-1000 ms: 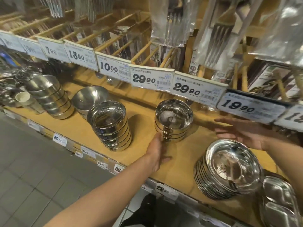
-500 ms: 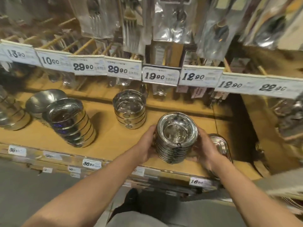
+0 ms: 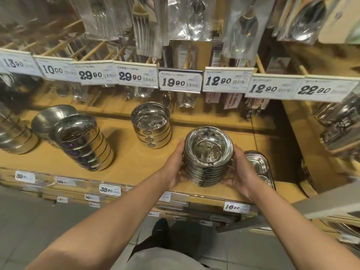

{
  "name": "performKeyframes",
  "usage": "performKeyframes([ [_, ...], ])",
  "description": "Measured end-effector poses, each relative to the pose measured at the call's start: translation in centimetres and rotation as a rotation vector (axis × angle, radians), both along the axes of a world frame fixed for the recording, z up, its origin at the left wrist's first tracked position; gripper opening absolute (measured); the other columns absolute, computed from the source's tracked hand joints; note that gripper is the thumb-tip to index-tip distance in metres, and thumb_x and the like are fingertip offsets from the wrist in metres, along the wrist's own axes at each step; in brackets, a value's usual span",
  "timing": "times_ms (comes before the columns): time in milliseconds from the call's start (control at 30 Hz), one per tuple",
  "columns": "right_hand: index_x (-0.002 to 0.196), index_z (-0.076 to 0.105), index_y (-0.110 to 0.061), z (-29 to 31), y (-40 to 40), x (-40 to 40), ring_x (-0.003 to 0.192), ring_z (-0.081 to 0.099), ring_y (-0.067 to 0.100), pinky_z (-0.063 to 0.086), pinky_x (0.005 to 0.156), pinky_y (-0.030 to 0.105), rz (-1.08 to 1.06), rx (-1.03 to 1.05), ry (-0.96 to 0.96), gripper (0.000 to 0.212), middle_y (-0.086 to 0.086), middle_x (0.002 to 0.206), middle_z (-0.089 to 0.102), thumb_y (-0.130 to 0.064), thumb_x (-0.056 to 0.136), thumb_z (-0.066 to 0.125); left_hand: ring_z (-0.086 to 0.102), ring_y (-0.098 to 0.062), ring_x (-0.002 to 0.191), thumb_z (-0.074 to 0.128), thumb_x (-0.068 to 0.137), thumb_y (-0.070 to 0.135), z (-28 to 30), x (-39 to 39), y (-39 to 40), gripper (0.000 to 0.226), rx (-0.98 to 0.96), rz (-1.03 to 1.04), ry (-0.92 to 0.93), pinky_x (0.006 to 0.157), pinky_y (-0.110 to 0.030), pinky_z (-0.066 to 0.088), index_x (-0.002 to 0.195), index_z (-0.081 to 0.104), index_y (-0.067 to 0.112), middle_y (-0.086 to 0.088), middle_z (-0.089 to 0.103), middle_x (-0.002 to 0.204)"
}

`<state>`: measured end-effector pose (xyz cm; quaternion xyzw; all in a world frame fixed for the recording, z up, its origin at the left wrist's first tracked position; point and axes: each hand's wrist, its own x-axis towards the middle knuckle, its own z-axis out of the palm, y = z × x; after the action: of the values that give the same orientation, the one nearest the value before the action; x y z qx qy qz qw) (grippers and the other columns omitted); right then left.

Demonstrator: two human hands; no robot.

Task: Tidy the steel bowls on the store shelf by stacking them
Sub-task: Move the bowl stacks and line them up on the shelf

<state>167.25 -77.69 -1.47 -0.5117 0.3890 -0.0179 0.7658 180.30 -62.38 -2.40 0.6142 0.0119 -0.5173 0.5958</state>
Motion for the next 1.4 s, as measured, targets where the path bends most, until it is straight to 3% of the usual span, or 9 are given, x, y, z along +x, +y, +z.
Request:
performKeyframes([
  [233, 0.121, 0.062, -0.039, 0.7, -0.4, 0.4, 0.112, 0.053, 0.015, 0.058, 0.085, 0.047, -0.080, -0.152, 0.047, 0.028, -0.009, 0.124, 0.060, -0.050, 0.102, 0.045, 0.059, -0.014, 0.094, 0.034, 0.090, 0.079, 0.3, -0.4, 0.0, 0.051, 0.016, 0.060, -0.001, 0.053, -0.029, 0.058, 0.099, 0.064, 0.039, 0.006, 0.063, 0.104],
  [433, 0.126, 0.062, -0.034, 1.3, 0.4, -0.1, 0.093, 0.060, 0.008, 0.056, 0.059, 0.025, -0.141, -0.170, 0.033, 0.029, -0.015, 0.106, 0.066, -0.041, 0.107, 0.041, 0.060, 0.000, 0.086, 0.037, 0.101, 0.060, 0.8, -0.8, -0.2, 0.035, -0.010, 0.109, -0.182, 0.055, -0.024, 0.053, 0.096, 0.066, 0.042, 0.023, 0.073, 0.081],
  [567, 0.147, 0.050, -0.028, 1.2, 0.5, -0.5, 0.133, 0.050, 0.022, 0.045, 0.108, 0.042, -0.123, -0.295, 0.011, 0.043, -0.003, 0.146, 0.054, -0.041, 0.107, 0.039, 0.060, 0.023, 0.086, 0.041, 0.104, 0.042, 1.5, -0.4, -0.4, 0.037, -0.054, 0.101, -0.481, 0.078, -0.023, 0.042, 0.093, 0.071, 0.061, 0.038, 0.069, 0.099],
  [700, 0.147, 0.049, -0.027, 1.4, 0.4, -0.4, 0.142, 0.041, 0.023, 0.037, 0.117, 0.047, -0.099, -0.385, 0.010, 0.046, -0.003, 0.153, 0.048, -0.046, 0.106, 0.040, 0.061, 0.017, 0.098, 0.042, 0.099, 0.049, 1.6, 0.0, -0.4, 0.030, -0.074, 0.035, -0.541, 0.085, -0.022, 0.041, 0.106, 0.071, 0.054, 0.027, 0.070, 0.114],
  [900, 0.136, 0.062, -0.023, 1.4, -0.2, -0.2, 0.134, 0.049, 0.022, 0.039, 0.116, 0.049, -0.076, -0.435, 0.059, 0.042, -0.002, 0.143, 0.059, -0.044, 0.105, 0.043, 0.066, 0.008, 0.089, 0.039, 0.101, 0.047, 3.1, 0.3, -1.3, 0.034, -0.028, 0.042, -0.597, 0.076, -0.020, 0.040, 0.098, 0.072, 0.041, 0.023, 0.074, 0.097],
  [1067, 0.085, 0.075, -0.024, 2.0, -0.5, 0.4, 0.102, 0.066, 0.025, 0.054, 0.088, 0.040, -0.071, -0.536, 0.128, 0.032, -0.006, 0.093, 0.075, -0.038, 0.099, 0.050, 0.059, -0.002, 0.089, 0.047, 0.100, 0.035, 3.9, 1.1, -1.7, 0.028, 0.093, -0.031, -0.568, 0.069, -0.022, 0.040, 0.091, 0.072, 0.026, 0.019, 0.072, 0.086],
  [1200, 0.118, 0.074, -0.023, 2.3, -0.8, 0.7, 0.124, 0.060, 0.020, 0.048, 0.101, 0.036, -0.140, -0.582, 0.048, 0.029, -0.009, 0.124, 0.071, -0.029, 0.098, 0.053, 0.057, -0.012, 0.113, 0.051, 0.101, 0.018, 4.1, 2.0, -1.7, 0.033, 0.076, 0.064, -0.635, 0.097, -0.029, 0.047, 0.131, 0.065, 0.016, 0.010, 0.062, 0.125],
  [1300, 0.095, 0.080, -0.029, 2.2, -1.1, 0.7, 0.106, 0.068, 0.012, 0.055, 0.093, 0.033, -0.126, -0.579, 0.022, 0.022, -0.016, 0.099, 0.077, -0.021, 0.094, 0.060, 0.065, -0.020, 0.114, 0.055, 0.098, 0.010, 3.8, 2.3, -1.6, 0.029, 0.102, 0.085, -0.682, 0.102, -0.040, 0.052, 0.121, 0.072, 0.013, -0.002, 0.070, 0.121],
  [1400, 0.092, 0.082, -0.029, 2.0, -1.3, 0.8, 0.104, 0.068, 0.011, 0.055, 0.097, 0.035, -0.132, -0.604, 0.056, 0.022, -0.017, 0.095, 0.077, -0.017, 0.090, 0.064, 0.070, -0.017, 0.101, 0.062, 0.094, 0.008, 3.6, 2.4, -1.8, 0.022, 0.114, 0.080, -0.698, 0.086, -0.030, 0.058, 0.099, 0.079, 0.021, 0.004, 0.077, 0.099],
])
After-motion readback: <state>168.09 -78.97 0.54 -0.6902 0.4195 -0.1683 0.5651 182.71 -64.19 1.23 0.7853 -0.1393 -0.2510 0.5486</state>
